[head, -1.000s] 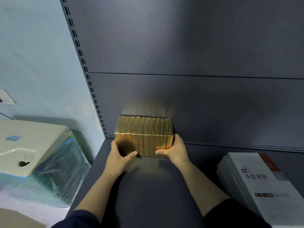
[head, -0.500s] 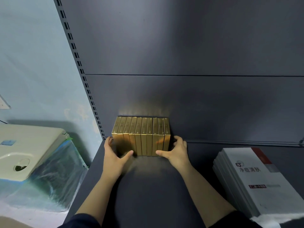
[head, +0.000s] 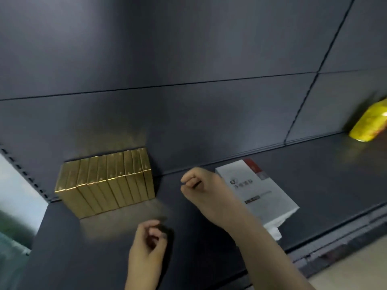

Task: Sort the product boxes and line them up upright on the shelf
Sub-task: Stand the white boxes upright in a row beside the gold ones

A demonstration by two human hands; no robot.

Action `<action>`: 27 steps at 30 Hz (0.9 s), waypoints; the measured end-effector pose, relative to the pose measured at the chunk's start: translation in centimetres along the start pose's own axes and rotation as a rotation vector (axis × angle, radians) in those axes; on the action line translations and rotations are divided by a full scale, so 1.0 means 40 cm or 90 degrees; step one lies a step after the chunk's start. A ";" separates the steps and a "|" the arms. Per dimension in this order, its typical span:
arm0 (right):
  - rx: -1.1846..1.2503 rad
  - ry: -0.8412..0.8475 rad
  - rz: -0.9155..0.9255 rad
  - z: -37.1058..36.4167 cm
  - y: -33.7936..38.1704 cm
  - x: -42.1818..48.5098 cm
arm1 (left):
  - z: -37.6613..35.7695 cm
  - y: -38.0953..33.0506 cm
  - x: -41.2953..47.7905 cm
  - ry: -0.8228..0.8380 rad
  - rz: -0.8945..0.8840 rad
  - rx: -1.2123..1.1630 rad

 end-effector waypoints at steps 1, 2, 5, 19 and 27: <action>-0.011 -0.013 0.018 0.036 0.005 -0.011 | -0.053 -0.017 -0.020 0.046 -0.002 -0.009; -0.019 -0.027 0.026 0.073 0.001 -0.018 | -0.099 -0.038 -0.038 0.088 -0.009 -0.022; -0.024 -0.112 0.008 0.198 -0.072 -0.018 | -0.216 -0.101 -0.082 0.174 -0.021 -0.040; 0.121 0.203 -0.161 0.339 -0.426 0.004 | -0.470 -0.220 -0.211 0.120 0.045 -0.114; -0.034 0.264 -0.155 0.386 -0.425 0.030 | -0.490 -0.237 -0.236 0.126 0.040 -0.118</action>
Point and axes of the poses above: each hand's wrist, its own x-axis towards the middle knuckle, its own z-axis out of the back of the hand, y = z × x, the point moved 7 cm from there along x, towards the middle knuckle, and after that the axes turned 2 degrees about -y, right-handed, at the moved point
